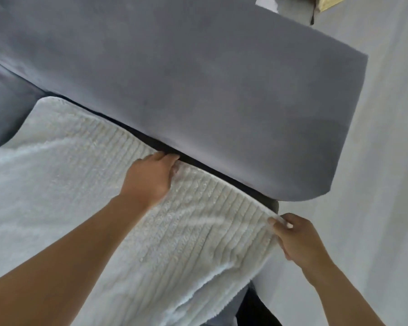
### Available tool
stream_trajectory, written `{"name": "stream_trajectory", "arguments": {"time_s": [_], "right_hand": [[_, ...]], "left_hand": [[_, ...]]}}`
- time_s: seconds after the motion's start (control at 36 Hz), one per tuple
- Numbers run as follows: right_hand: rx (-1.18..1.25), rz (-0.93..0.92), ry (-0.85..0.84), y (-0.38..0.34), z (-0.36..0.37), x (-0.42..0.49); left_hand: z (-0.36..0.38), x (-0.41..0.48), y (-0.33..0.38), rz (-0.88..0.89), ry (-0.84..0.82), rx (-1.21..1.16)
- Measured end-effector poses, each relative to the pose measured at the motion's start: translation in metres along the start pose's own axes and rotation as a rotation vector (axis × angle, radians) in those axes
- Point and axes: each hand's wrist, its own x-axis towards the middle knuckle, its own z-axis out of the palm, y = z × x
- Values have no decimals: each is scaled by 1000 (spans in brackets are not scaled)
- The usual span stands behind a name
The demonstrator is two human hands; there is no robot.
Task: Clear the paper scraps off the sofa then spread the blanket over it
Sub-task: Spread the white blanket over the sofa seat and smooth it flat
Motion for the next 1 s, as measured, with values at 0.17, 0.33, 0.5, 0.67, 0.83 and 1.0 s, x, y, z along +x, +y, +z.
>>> {"name": "stream_trajectory", "arguments": {"time_s": [0.17,0.33,0.5,0.67,0.83,1.0], "right_hand": [[192,-21,53,8,-4,10],[280,29,69,6,-6,30],[351,103,52,5,-17,40],[276,54,89,13,-11,43],[551,222,-43,31,0,30],[943,256,-175,37,13,14]], "left_hand": [[2,16,22,-122,-14,69],[16,19,38,-232,107,52],[25,14,46,-283,219,-16],[28,17,46,-332,145,-34],[17,-8,63,-414,145,-211],[28,-142,115,-373,130,-698]]}}
